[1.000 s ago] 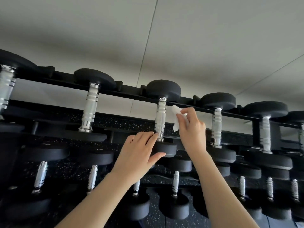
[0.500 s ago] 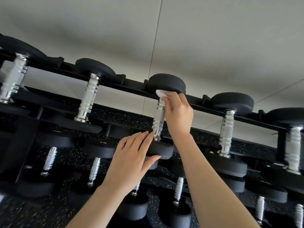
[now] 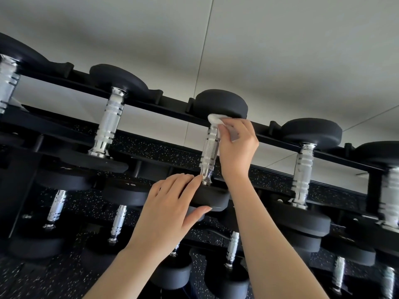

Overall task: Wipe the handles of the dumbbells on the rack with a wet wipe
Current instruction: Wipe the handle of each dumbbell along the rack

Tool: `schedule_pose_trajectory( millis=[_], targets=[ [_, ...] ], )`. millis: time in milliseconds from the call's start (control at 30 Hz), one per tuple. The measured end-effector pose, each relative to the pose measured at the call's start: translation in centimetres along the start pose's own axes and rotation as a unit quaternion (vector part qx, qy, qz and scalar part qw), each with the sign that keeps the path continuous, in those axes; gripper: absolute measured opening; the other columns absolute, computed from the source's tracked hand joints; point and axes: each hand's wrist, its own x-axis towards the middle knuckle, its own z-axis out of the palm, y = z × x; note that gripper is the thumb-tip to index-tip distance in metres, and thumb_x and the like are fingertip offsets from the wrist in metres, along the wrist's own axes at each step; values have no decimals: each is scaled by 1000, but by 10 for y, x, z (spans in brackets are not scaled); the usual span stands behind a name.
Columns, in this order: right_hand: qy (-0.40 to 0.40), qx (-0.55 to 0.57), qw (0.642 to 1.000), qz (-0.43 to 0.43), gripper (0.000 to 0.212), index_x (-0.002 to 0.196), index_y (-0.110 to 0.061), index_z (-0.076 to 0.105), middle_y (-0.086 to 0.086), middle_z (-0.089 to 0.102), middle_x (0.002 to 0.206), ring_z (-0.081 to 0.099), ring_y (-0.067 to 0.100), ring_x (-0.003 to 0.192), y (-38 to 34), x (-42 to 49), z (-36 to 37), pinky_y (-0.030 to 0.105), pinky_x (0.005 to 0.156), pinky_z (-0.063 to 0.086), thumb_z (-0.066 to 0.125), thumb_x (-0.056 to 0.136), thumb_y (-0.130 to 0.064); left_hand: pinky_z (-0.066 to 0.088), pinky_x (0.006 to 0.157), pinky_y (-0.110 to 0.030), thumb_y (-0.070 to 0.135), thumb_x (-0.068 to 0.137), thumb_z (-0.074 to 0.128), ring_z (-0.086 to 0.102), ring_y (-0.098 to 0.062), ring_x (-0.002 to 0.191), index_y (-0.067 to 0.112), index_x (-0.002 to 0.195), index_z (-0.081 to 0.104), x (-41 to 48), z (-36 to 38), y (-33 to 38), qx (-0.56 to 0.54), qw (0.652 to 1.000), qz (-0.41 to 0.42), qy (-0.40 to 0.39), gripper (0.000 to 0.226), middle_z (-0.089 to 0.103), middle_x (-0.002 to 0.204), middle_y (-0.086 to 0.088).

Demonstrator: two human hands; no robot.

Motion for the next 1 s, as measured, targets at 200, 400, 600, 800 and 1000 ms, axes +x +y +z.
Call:
schedule_pose_trajectory(
  millis=[200,400,600,800,1000],
  targets=[
    [-31,-21,999,7,8,82,-5,70,2,64,86,53,-5,75,-3,5,-3,2,72,39,67,79,1,48,90,-39,56,95,34,52,-21,115,15,133,53,0,4,-1,-28,1000,-2,15,59,58,122,1],
    [-150,-38,988,16,6,81,-8,68,-2,63,86,54,-7,76,-6,3,-21,2,72,38,68,79,-3,45,91,-37,55,95,36,50,-21,116,16,133,49,0,5,-2,-57,998,0,27,56,56,122,1],
    [-250,-44,967,17,7,80,-10,68,-4,64,86,55,-9,78,-11,-24,-40,2,72,39,73,77,-5,38,96,-31,56,89,44,49,-16,113,13,129,52,-5,5,-7,-125,991,-29,38,59,53,128,-1],
    [-323,-47,945,36,10,73,-14,73,-15,62,74,60,3,75,-9,-38,-55,10,71,44,80,69,-8,38,93,-28,57,86,49,50,-16,110,11,123,56,-3,1,-11,-132,990,-28,33,59,54,121,1],
    [-357,-51,925,118,8,77,-19,72,-8,70,81,63,8,77,-4,-37,-66,20,76,52,75,76,-11,43,91,-32,58,86,48,51,-16,109,13,121,56,-2,0,-11,-133,990,-30,28,58,54,118,2]
  ],
)
